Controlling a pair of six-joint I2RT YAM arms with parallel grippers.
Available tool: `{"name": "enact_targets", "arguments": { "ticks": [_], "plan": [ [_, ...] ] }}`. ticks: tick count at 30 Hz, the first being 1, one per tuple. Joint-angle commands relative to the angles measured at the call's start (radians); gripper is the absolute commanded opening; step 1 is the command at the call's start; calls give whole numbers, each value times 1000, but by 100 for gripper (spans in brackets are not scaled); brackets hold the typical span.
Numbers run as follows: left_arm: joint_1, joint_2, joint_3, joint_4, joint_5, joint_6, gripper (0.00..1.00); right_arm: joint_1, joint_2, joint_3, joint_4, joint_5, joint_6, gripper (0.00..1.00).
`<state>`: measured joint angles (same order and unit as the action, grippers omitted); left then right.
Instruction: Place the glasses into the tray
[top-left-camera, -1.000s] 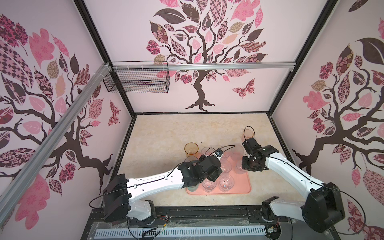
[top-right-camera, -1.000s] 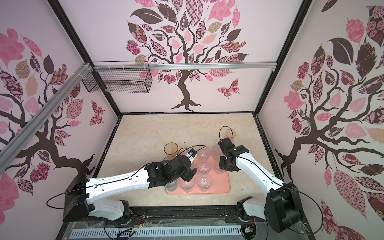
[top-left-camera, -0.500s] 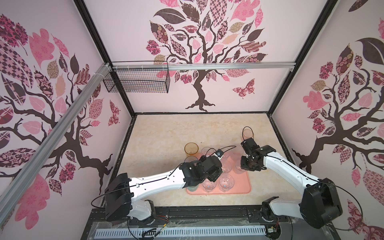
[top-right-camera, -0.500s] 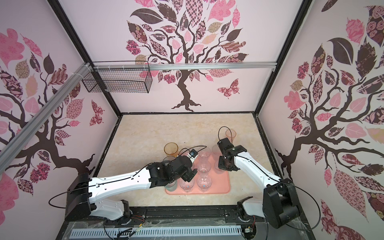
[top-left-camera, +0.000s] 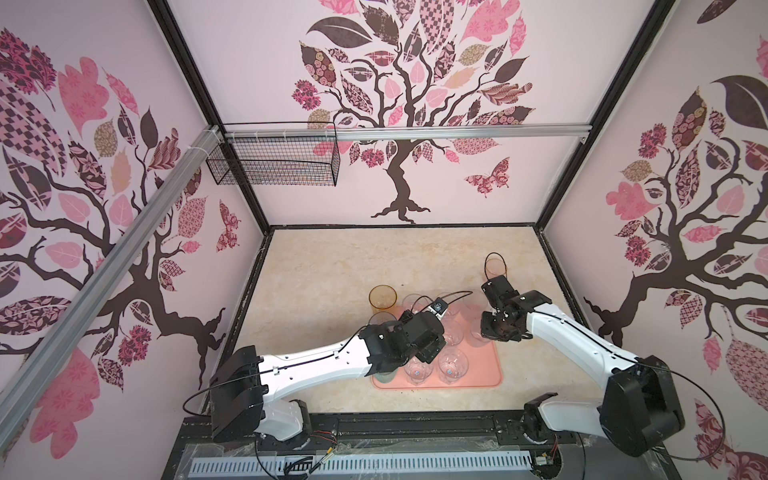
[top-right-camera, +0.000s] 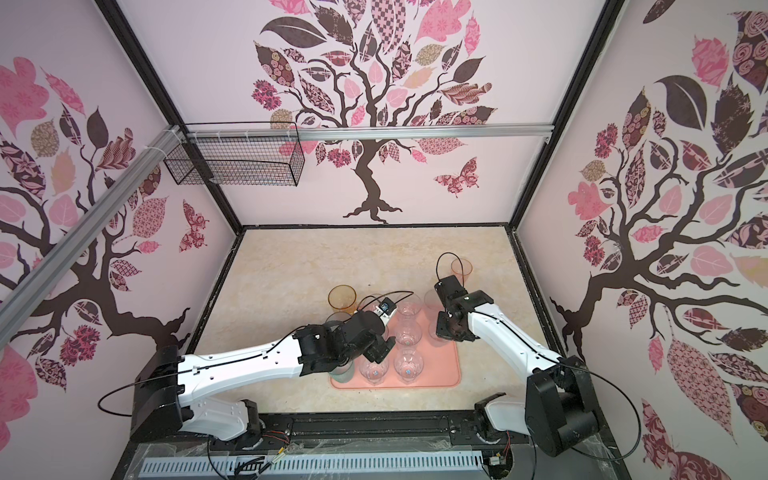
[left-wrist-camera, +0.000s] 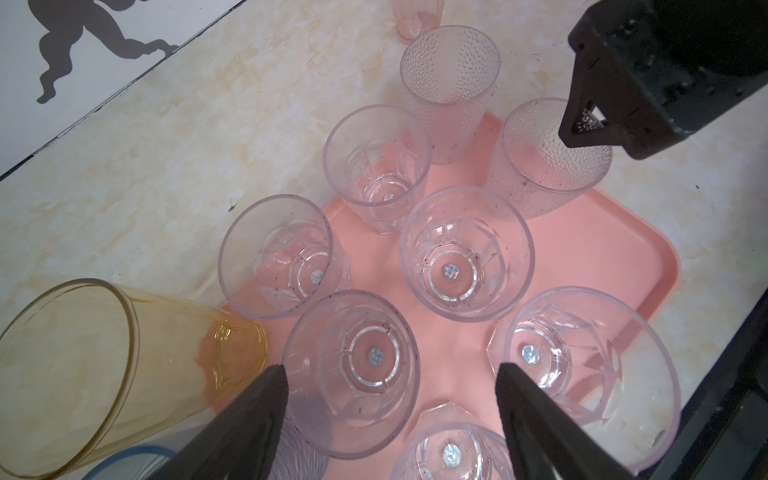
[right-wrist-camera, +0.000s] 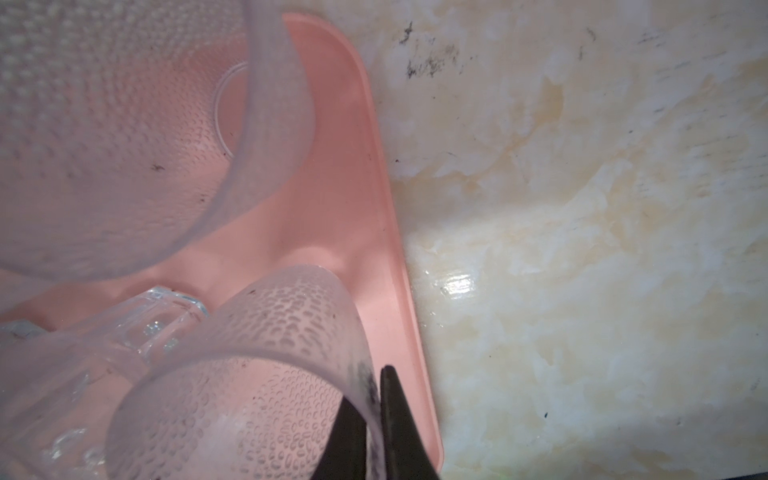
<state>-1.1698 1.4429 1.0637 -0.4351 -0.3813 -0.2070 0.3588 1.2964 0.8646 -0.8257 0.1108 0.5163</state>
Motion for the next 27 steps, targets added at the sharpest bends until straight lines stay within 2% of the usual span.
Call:
{"name": "enact_targets", "arguments": {
  "ticks": [1,16,27],
  "plan": [
    [-2,13,-6,20,-8,-3,83,6,22,14,-8,5,-8,6],
    [-2,9,-16,17,-12,-8,83,6,30,30,-13,43,-27,6],
    [-2,8,-23,18,-14,-15,83,6,36,28,-10,26,-23,6]
  ]
}}
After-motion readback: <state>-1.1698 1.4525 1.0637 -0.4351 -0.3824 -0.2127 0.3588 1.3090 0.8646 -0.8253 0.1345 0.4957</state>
